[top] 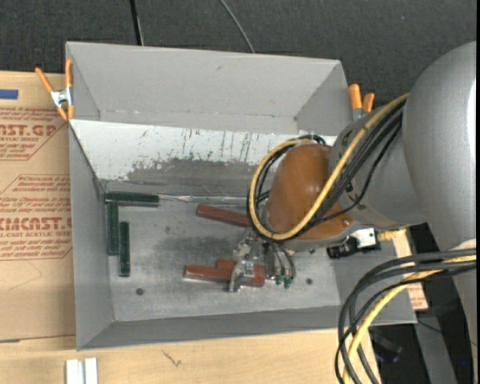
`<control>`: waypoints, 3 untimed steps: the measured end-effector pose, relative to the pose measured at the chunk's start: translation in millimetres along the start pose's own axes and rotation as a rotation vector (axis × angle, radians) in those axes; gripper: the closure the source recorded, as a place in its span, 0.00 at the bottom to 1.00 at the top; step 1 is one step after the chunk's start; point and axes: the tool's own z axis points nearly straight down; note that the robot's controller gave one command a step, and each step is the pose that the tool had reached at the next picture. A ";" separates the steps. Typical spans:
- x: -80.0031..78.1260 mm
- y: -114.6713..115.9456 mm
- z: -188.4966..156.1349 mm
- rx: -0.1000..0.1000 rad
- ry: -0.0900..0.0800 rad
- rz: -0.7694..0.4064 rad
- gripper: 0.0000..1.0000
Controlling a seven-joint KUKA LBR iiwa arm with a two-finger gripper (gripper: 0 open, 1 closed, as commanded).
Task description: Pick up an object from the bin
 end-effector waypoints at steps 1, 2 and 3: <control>0.0 0.0 0.0 0.000 0.000 0.000 1.00; 0.5 0.0 -3.4 0.001 0.006 0.000 1.00; 3.4 -1.0 -14.4 0.007 0.023 -0.001 1.00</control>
Offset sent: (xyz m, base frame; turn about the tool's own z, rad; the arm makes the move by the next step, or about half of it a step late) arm 0.0000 0.0000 0.0387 -0.0001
